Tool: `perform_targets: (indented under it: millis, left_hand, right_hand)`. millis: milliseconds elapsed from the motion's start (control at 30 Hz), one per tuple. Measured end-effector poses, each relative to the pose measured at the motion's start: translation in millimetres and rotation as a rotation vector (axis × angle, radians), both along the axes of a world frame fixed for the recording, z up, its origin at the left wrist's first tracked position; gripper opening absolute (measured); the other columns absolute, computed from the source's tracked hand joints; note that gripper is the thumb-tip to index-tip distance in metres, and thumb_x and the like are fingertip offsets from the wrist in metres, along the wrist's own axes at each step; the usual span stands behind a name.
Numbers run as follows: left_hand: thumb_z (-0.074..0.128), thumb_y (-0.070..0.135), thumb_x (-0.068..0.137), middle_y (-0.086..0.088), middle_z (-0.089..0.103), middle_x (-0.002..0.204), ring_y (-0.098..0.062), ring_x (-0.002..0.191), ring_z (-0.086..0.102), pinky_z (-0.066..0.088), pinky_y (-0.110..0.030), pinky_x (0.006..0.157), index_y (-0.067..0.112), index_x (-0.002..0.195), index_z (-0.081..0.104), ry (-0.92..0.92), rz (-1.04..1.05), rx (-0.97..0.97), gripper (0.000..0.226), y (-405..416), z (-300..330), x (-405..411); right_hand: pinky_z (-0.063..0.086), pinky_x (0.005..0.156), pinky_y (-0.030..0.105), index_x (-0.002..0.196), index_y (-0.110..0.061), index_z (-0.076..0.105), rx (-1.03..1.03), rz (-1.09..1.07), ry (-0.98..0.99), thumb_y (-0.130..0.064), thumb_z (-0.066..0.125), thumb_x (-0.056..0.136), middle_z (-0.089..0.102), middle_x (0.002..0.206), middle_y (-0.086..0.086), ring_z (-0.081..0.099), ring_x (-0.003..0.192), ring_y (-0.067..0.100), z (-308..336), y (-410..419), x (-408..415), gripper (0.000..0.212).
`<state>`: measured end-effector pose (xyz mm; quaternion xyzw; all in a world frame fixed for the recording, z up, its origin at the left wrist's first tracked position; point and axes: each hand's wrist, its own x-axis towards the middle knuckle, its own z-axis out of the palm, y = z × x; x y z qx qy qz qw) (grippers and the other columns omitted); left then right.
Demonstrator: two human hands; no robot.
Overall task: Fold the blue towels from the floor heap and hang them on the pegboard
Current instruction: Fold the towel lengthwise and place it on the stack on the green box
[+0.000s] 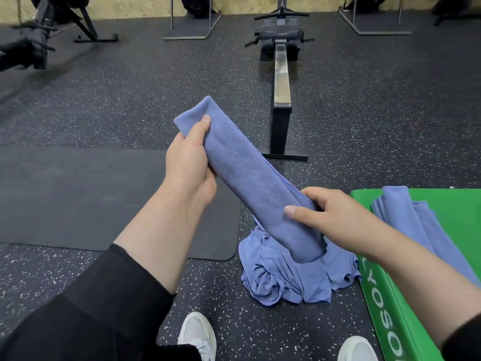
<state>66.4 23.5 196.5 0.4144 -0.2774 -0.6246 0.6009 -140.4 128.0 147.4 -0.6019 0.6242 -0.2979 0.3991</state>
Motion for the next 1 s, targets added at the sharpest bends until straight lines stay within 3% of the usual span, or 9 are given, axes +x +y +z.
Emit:
perform_targets:
  millis: [67, 133, 233, 400, 533, 700, 867, 933, 1000]
  left_hand:
    - [0.065, 0.017, 0.098, -0.005, 0.077, 0.096, -0.016, 0.087, 0.075, 0.061, -0.032, 0.079, 0.015, 0.101, 0.069, -0.005, 0.008, -0.013, 0.006, -0.1, 1.6, 1.0]
    - [0.065, 0.017, 0.097, -0.004, 0.077, 0.095, -0.016, 0.088, 0.075, 0.061, -0.035, 0.083, 0.015, 0.1, 0.069, -0.013, 0.012, -0.027, 0.005, -1.1, 2.5, 1.6]
    - [0.066, 0.018, 0.097, -0.005, 0.076, 0.097, -0.017, 0.09, 0.074, 0.061, -0.037, 0.087, 0.014, 0.101, 0.069, -0.028, 0.013, -0.043, 0.006, -2.5, 3.9, 1.8]
    - [0.065, 0.019, 0.098, 0.0, 0.076, 0.091, -0.013, 0.084, 0.074, 0.061, -0.032, 0.08, 0.016, 0.1, 0.067, -0.048, 0.036, -0.076, 0.005, -3.0, 4.5, 2.3]
    - [0.064, 0.023, 0.099, 0.0, 0.075, 0.093, -0.013, 0.084, 0.073, 0.059, -0.035, 0.081, 0.018, 0.101, 0.067, -0.045, 0.063, -0.076, 0.006, -2.3, 5.1, 3.3]
    - [0.064, 0.023, 0.099, 0.0, 0.075, 0.093, -0.013, 0.083, 0.073, 0.059, -0.035, 0.08, 0.018, 0.101, 0.067, -0.027, 0.069, -0.078, 0.006, -1.6, 6.7, 1.3]
    - [0.064, 0.022, 0.099, -0.003, 0.076, 0.094, -0.017, 0.084, 0.075, 0.062, -0.037, 0.078, 0.015, 0.106, 0.066, 0.041, 0.06, -0.063, 0.01, -1.0, 10.5, 0.4]
    - [0.064, 0.021, 0.099, -0.004, 0.077, 0.094, -0.018, 0.085, 0.075, 0.062, -0.039, 0.08, 0.015, 0.105, 0.066, 0.05, 0.059, -0.058, 0.009, -0.1, 11.3, -0.3]
    - [0.064, 0.021, 0.099, -0.002, 0.077, 0.092, -0.018, 0.086, 0.076, 0.062, -0.041, 0.082, 0.016, 0.103, 0.066, 0.041, 0.067, -0.059, 0.007, -0.4, 11.8, 1.3]
  right_hand:
    - [0.041, 0.057, 0.02, 0.082, -0.015, 0.067, 0.065, 0.054, 0.041, -0.04, 0.078, 0.083, 0.061, 0.067, -0.014, 0.051, 0.06, 0.005, -0.3, 1.5, 0.4, 0.028]
    - [0.048, 0.07, 0.025, 0.087, -0.018, 0.07, 0.092, 0.078, 0.098, -0.044, 0.081, 0.079, 0.067, 0.082, -0.011, 0.061, 0.072, 0.008, -3.3, 2.3, 0.3, 0.029]
    - [0.048, 0.082, 0.026, 0.091, -0.031, 0.07, 0.03, 0.091, 0.169, -0.048, 0.081, 0.077, 0.065, 0.099, -0.017, 0.061, 0.09, -0.004, -3.9, 2.7, 0.0, 0.024]
    - [0.047, 0.069, 0.036, 0.089, -0.018, 0.062, 0.015, 0.051, 0.162, -0.035, 0.078, 0.083, 0.068, 0.08, 0.0, 0.056, 0.067, 0.009, -1.7, 0.6, 0.8, 0.024]
    - [0.055, 0.085, 0.041, 0.104, -0.029, 0.061, -0.005, -0.015, 0.047, -0.024, 0.072, 0.089, 0.073, 0.094, -0.006, 0.069, 0.087, 0.015, -4.9, -0.3, -1.3, 0.019]
    - [0.047, 0.065, 0.024, 0.107, -0.032, 0.052, -0.104, -0.08, -0.224, -0.009, 0.067, 0.094, 0.067, 0.099, -0.005, 0.059, 0.074, 0.008, -2.2, -1.5, 2.5, 0.03]
    - [0.047, 0.075, 0.023, 0.098, -0.029, 0.067, -0.037, 0.021, -0.071, -0.033, 0.083, 0.08, 0.07, 0.088, -0.011, 0.057, 0.076, 0.003, -4.3, 1.0, 6.3, 0.024]
    - [0.043, 0.064, 0.017, 0.09, -0.023, 0.069, -0.029, 0.041, -0.05, -0.032, 0.084, 0.08, 0.067, 0.075, -0.014, 0.053, 0.065, 0.001, -5.7, 3.1, 11.5, 0.02]
    - [0.031, 0.054, 0.017, 0.078, -0.014, 0.067, -0.055, 0.052, 0.008, -0.029, 0.081, 0.083, 0.05, 0.059, -0.014, 0.039, 0.055, 0.002, -6.9, 3.7, 15.1, 0.022]
